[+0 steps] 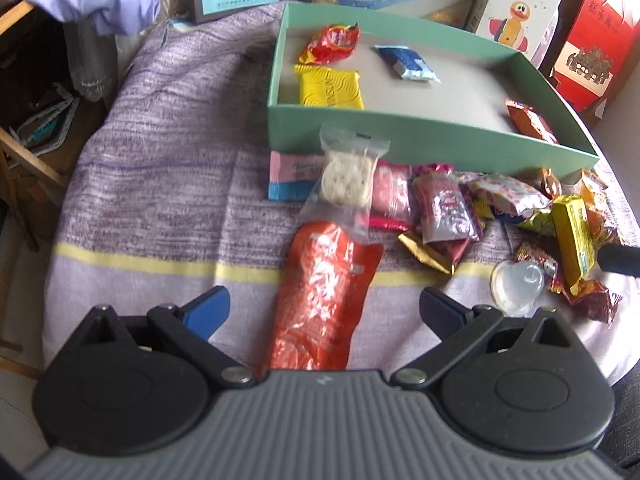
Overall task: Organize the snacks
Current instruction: 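Grasp the orange-red pouch with the left tool while the right tool grasps the yellow biscuit pack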
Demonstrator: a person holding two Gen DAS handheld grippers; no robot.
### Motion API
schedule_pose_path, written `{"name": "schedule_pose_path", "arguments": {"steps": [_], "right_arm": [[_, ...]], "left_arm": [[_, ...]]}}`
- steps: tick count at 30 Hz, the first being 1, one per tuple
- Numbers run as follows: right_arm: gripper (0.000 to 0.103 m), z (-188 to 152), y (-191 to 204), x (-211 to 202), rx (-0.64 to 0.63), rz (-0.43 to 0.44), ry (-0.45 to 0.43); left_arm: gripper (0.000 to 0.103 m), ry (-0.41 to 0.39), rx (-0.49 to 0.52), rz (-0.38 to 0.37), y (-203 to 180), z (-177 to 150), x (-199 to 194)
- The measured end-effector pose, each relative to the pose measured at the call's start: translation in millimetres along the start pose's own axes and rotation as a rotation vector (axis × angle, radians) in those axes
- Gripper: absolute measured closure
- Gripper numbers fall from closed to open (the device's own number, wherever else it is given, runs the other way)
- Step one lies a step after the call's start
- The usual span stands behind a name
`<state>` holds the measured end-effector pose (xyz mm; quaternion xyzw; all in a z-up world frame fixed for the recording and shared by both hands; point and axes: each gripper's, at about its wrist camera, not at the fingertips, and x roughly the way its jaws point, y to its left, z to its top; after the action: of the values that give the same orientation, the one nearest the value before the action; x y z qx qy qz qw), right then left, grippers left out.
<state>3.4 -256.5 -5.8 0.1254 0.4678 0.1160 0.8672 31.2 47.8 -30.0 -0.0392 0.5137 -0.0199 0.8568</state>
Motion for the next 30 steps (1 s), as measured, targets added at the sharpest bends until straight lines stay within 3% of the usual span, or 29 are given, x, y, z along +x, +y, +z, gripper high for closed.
{"name": "schedule_pose_path", "arguments": {"steps": [13,16,17,19,20,21,24,30], "right_arm": [[0.004,2.2,-10.6,16.3,0.001,-0.051,0.002],[0.012,4.4,-12.0,22.8,-0.011,-0.071,0.000],[0.014,5.7,-12.0,25.3,-0.017,-0.077,0.000],[0.022,8.6,-11.3,30.1,-0.025,-0.082,-0.005],[0.024,10.0,-10.3,32.6,-0.034,-0.083,-0.007],[0.029,9.5,-6.9,34.4,-0.046,-0.093,-0.010],[0.056,11.0,0.1,41.3,-0.106,-0.121,-0.008],[0.056,10.4,10.5,43.8,-0.146,-0.083,0.008]], "left_arm": [[0.004,0.024,-0.004,-0.012,2.5,-8.7,8.8],[0.020,0.034,-0.001,-0.036,2.2,-8.8,11.7],[0.034,0.039,0.003,-0.045,1.4,-8.6,12.8],[0.046,0.030,0.030,-0.036,-4.0,-8.5,12.8],[0.058,0.029,0.039,-0.042,-5.8,-8.4,12.5],[0.059,0.031,0.039,-0.063,-6.6,-8.1,12.5],[0.060,0.032,0.049,-0.095,-10.5,-9.0,12.7],[0.052,0.036,0.060,-0.076,-12.7,-8.2,14.4]]}}
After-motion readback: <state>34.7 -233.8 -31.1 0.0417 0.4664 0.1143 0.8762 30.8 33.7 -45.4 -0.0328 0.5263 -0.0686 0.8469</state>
